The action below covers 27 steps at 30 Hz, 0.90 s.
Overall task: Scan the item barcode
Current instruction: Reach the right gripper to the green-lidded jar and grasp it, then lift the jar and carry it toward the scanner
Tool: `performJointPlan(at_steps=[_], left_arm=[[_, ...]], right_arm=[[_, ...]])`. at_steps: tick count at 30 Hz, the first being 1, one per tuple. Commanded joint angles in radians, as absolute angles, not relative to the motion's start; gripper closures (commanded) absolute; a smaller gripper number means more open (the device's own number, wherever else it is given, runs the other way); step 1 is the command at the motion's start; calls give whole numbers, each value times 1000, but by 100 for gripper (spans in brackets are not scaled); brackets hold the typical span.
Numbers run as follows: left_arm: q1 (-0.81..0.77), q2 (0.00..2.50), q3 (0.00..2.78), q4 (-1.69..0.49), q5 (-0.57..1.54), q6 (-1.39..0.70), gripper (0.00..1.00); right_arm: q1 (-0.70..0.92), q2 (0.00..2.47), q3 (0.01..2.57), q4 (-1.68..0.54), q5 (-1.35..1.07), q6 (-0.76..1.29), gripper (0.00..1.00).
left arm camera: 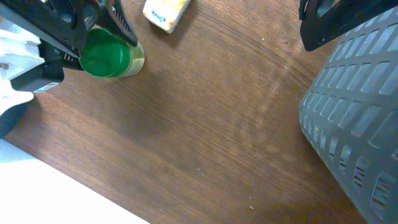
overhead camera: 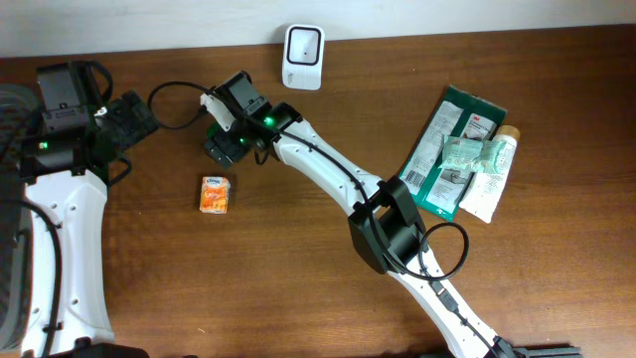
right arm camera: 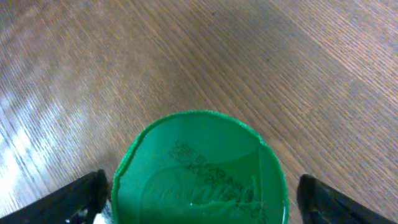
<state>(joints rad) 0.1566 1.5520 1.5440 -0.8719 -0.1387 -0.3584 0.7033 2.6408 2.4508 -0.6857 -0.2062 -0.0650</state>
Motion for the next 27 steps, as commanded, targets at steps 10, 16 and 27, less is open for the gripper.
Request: performJointPlan(at_steps=[10, 16, 27], left_arm=[[155, 1537, 1559, -870, -136, -350, 1], [155, 1537, 1559, -870, -136, -350, 1], [155, 1537, 1559, -870, -136, -350, 1]], right_arm=[[719, 2688, 2445, -646, -200, -75, 30], [683, 2624, 2454, -687, -201, -74, 42], [665, 2332, 2450, -1290, -141, -75, 45]])
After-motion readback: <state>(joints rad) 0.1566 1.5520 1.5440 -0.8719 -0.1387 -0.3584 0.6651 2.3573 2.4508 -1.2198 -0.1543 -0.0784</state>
